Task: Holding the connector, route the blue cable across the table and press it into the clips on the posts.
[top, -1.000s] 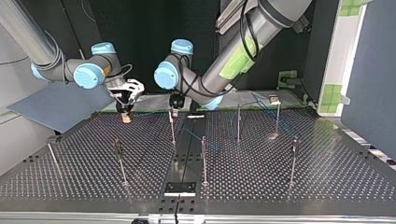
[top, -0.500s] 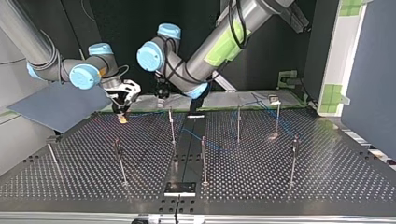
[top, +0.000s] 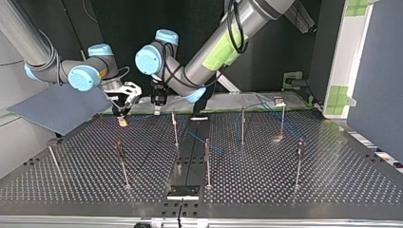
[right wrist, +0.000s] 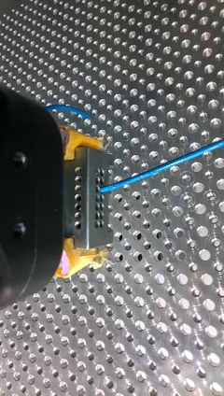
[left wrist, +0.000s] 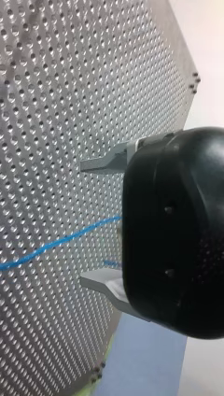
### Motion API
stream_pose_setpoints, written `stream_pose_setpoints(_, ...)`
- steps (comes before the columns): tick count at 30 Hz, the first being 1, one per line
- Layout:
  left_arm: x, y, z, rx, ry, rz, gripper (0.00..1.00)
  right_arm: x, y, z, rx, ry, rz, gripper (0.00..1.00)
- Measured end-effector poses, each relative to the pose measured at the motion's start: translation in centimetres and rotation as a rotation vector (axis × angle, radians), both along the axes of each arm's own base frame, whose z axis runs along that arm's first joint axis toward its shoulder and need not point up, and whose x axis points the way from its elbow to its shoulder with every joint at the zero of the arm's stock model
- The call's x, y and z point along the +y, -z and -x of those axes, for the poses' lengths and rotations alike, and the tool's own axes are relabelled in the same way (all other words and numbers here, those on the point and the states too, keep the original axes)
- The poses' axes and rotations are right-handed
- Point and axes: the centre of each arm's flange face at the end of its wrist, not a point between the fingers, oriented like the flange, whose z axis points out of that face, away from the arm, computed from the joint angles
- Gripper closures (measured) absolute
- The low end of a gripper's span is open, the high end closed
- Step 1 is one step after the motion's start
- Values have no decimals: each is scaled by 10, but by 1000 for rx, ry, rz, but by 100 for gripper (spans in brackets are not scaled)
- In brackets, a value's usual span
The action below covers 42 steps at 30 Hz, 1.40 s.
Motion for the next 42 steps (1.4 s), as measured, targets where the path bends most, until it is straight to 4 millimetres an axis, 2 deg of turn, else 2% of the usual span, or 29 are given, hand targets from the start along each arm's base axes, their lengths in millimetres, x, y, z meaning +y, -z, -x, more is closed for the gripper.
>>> stream_pose_setpoints(4, -8, 2, -3, 7, 10, 3, 0, 0, 0, 0, -5, -10, -1, 100)
stream_pose_setpoints(9, -17, 19, -8, 40, 6, -21, 0, 0, -2, 0, -8, -20, 0, 100)
stream_pose_setpoints(14, -20, 33, -26, 49, -22, -11, 0, 0, -3, -1, -10, -22, 2, 100)
stream_pose_setpoints(22, -25, 11, -49, 5, -43, 35, 0, 1, -4, -1, -13, -32, 3, 100)
stream_pose_setpoints(25, -24, 10, -54, 1, -47, 41, 0, 1, -4, -2, -15, -39, 3, 100)
stream_pose_setpoints(28, -25, 17, -57, 10, -43, 36, 0, 1, -4, -2, -16, -42, 3, 100)
stream_pose_setpoints(35, -34, 49, -62, 49, -35, 10, 0, 1, -4, -2, -16, -43, 3, 100)
stream_pose_setpoints(42, -39, 50, -61, 53, -34, 14, 0, 0, -4, -2, -16, -42, 3, 100)
